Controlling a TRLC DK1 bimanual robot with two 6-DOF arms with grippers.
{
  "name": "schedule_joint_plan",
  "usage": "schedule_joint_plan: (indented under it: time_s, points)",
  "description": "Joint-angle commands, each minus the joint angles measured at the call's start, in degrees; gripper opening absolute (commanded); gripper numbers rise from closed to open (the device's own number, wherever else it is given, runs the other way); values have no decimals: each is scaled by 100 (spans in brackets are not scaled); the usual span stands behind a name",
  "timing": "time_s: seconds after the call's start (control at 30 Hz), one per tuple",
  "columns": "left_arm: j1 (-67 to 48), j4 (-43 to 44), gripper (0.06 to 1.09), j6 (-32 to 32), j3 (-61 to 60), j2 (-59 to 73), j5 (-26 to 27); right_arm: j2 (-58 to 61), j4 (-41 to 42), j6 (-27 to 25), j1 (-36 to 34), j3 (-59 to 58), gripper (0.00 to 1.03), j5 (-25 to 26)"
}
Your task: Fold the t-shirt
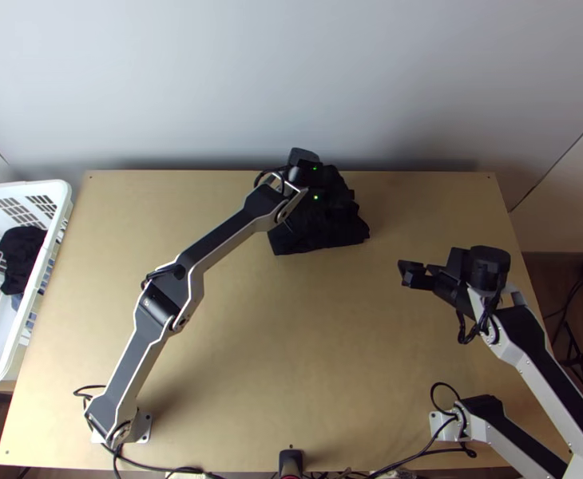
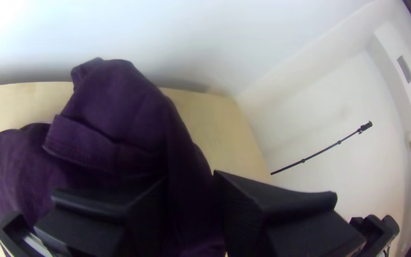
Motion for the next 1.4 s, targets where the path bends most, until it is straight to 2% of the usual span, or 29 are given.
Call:
schedule_joint_plan:
  time_s: [0.0,0.03,0.13,0.2,0.27,0.3,0.5,0.8,1.1,1.37]
  points:
    - [-122,40,64,307,49,32,-109,-15,146,107,112,-157,99,0]
    - [-149,5,71,447,49,49,-144,-15,172,107,121,-175,99,0]
    - [-263,-83,76,720,49,102,-258,-6,286,134,139,-219,99,0]
    - [-333,-171,94,948,49,164,-460,-15,374,230,165,-236,99,-9]
    - [-316,-224,97,1071,67,216,-478,-15,392,239,183,-227,99,-9]
    - [-298,-285,103,1098,75,225,-478,-15,401,239,183,-227,99,-9]
    - [-131,-681,104,1968,75,287,-873,-24,409,239,227,-263,99,-9]
    - [484,-1023,104,1933,75,-232,-961,310,576,318,376,-280,99,-9]
    - [976,-1199,104,1564,14,-1357,-961,688,849,344,701,-280,99,-9]
    - [1820,-1806,103,1722,-1621,-2614,-759,1576,1614,591,402,-227,99,-9]
